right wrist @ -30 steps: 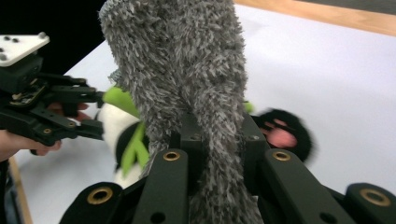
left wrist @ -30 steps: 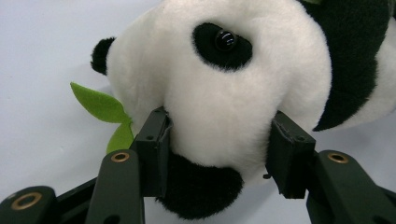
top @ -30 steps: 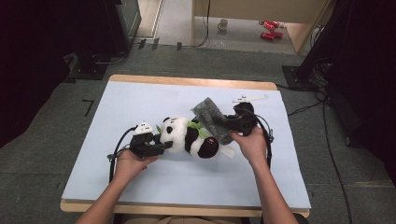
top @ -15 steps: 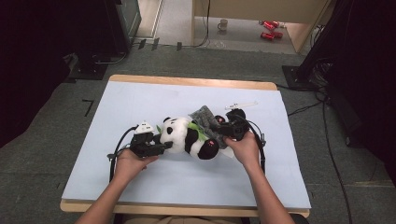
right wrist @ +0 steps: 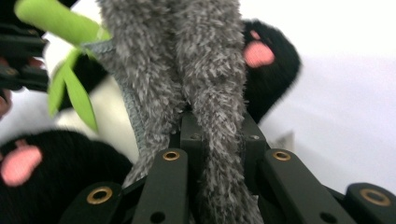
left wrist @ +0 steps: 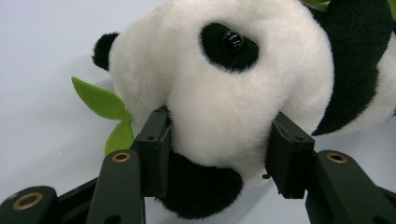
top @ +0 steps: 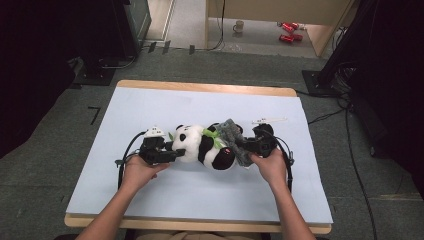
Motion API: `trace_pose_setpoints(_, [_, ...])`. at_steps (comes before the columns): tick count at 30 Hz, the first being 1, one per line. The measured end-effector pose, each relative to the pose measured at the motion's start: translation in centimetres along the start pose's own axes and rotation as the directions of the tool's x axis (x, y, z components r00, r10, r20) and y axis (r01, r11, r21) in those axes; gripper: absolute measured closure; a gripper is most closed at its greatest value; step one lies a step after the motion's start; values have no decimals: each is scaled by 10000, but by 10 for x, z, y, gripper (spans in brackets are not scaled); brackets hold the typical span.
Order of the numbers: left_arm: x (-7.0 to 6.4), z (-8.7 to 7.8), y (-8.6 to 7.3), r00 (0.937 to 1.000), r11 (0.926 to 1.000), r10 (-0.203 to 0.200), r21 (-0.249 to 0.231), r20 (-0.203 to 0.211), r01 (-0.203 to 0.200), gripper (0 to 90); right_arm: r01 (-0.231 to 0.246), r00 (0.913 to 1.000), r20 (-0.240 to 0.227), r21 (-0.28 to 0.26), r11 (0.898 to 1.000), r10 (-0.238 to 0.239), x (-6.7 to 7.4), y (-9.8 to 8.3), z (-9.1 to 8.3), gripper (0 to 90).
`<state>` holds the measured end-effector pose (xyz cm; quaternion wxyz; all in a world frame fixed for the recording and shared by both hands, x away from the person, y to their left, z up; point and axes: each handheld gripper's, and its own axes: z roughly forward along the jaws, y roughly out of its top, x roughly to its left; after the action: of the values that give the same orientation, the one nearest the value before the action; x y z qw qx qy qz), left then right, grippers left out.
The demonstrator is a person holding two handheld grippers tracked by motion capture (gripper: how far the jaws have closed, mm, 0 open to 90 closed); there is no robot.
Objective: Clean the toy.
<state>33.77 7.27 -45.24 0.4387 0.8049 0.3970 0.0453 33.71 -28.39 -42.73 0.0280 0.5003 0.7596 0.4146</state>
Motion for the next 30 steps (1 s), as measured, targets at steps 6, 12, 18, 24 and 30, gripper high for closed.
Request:
trace_pose_setpoints(6, [3, 2, 5, 9998, 9999, -145, 19, 129, 145, 483, -297, 9992, 285, 165, 9994, 292, -7, -11, -3, 780])
trace_pose_setpoints(12, [6, 2, 9, 9993, 9995, -298, 61, 230, 296, 485, -487, 9963, 737, 623, 9969, 440, -15, -22, -2, 780])
trace_pose_setpoints(18, [5, 0, 12, 9979, 9982, -589, -126, 260, 592, 565, -1200, 9844, 1379, 747, 9900, 1089, -29, -22, -14, 783])
trace_pose_setpoints(24, [0, -2, 16, 9913, 9920, -1263, 47, 383, 1262, 595, -1079, 9875, 1120, -359, 9935, 1113, -19, -4, -44, 782])
trace_pose_setpoints(30, [-19, -5, 16, 9901, 9900, -1402, 175, 18, 1402, 595, -586, 9947, 766, -1172, 9914, 679, 18, 21, -72, 780])
